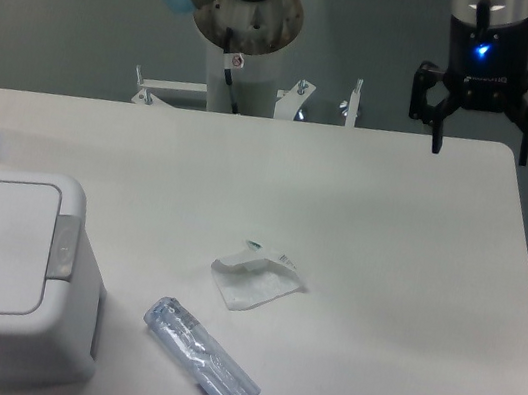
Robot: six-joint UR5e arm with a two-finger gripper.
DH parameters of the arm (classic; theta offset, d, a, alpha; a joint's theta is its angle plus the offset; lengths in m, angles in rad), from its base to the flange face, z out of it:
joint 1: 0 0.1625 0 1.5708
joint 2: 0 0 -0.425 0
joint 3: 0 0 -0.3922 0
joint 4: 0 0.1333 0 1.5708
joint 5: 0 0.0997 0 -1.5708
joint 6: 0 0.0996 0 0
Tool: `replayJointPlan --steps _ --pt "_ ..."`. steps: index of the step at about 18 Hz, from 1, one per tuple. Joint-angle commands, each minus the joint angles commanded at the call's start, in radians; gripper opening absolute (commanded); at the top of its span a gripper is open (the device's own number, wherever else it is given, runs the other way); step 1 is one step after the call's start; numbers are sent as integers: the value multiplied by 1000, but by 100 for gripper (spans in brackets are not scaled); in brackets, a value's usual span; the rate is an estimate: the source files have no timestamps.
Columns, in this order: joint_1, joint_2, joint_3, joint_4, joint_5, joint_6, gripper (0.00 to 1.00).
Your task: Open the trash can
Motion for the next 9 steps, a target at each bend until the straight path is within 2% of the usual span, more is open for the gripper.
replayJointPlan --steps 7,9 --pt "-3 0 0 0 -3 -18 100" --pt "-6 3 -3 -3 -2 -64 100"
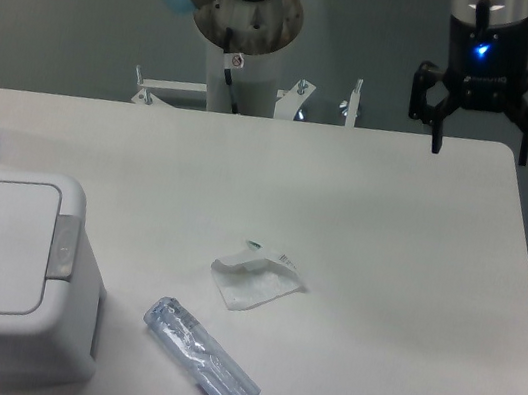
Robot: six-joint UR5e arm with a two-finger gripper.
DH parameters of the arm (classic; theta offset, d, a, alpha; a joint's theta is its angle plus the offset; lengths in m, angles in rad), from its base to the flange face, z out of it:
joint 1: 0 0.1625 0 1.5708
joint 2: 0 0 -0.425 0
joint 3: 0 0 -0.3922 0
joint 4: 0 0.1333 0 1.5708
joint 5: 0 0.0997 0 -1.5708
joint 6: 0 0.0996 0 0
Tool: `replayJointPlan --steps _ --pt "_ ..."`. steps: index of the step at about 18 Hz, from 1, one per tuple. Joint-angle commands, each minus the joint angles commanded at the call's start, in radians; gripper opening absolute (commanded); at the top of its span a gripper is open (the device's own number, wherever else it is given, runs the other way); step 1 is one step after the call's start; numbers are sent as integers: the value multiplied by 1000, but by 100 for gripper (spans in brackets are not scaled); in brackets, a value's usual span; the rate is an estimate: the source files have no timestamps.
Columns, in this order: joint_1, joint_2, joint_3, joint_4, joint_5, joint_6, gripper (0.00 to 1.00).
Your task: Open the trash can
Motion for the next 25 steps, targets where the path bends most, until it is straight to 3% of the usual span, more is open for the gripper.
replayJointPlan --steps 6,10,13,16,18,25 --pt "-92 -6 8 6 3 -251 100" --pt "-199 -17 5 12 -31 -509 100" --pt "-251 -29 8 12 -124 -647 100" --pt "-273 -37 -1 12 -314 -779 100" --pt "-288 -61 -3 12 -389 -845 100" --pt "-406 -127 11 35 -429 -918 100"
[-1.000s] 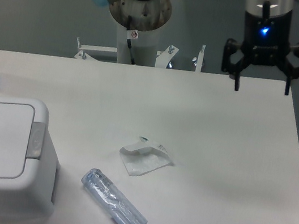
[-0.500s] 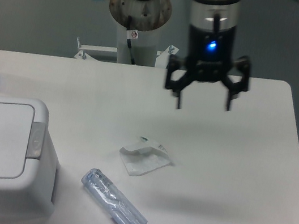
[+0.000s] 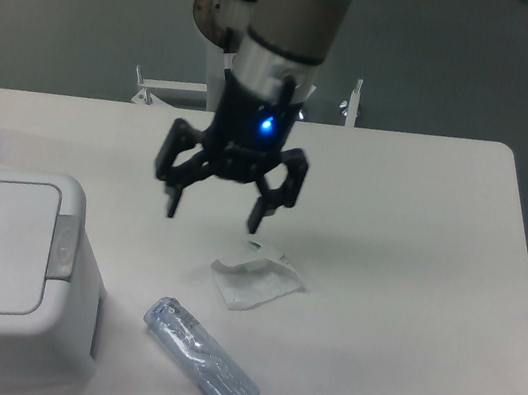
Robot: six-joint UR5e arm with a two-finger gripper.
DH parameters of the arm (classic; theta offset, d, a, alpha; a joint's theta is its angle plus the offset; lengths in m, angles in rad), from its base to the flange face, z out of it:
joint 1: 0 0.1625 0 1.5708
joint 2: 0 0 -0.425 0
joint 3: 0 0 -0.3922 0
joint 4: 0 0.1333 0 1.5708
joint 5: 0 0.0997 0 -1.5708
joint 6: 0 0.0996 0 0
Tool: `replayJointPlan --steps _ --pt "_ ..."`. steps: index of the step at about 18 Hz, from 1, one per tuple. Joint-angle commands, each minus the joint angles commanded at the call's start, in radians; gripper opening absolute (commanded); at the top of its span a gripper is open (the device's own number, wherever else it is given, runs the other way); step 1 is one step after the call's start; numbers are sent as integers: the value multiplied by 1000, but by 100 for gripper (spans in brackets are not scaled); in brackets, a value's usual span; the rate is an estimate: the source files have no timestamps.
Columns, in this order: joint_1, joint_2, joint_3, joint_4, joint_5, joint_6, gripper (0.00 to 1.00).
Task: Open the trash can
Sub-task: 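Move the open gripper over to the lid edge of the white trash bin, then push the gripper finger against the bin lid to swing it open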
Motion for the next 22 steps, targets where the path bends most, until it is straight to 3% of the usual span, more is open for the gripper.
replayJointPlan --steps 6,22 --pt "-28 -25 -5 42 -2 -46 100" --pt "-63 -46 -12 61 3 -43 100"
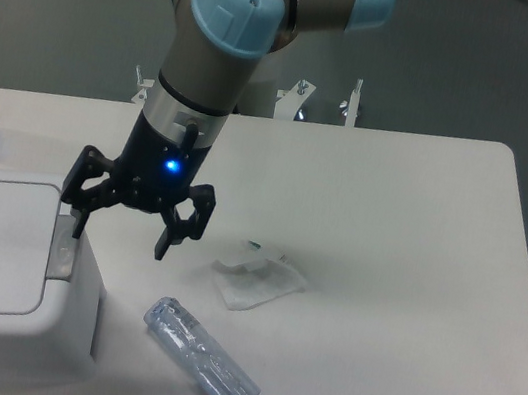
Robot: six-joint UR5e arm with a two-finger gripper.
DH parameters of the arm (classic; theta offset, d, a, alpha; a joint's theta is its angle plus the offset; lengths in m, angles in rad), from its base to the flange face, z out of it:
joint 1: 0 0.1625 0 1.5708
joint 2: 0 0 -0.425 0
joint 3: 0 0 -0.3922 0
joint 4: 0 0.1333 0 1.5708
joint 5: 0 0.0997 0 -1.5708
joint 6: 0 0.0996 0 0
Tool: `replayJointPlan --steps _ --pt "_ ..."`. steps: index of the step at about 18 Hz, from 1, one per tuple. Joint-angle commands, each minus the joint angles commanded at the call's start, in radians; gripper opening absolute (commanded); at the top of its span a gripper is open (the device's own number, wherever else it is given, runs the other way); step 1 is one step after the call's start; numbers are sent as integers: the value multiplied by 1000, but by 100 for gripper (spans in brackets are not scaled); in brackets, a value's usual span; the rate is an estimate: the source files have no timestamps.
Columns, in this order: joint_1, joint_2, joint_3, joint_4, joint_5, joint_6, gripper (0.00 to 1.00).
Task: Open the trash can
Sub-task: 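Push the gripper finger against the bin lid to swing it open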
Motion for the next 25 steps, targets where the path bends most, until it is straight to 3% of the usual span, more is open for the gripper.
replayJointPlan --steps 5,25 --pt "-12 -15 -2 28 3 -2 100" --pt "-12 -22 -2 32 5 5 100"
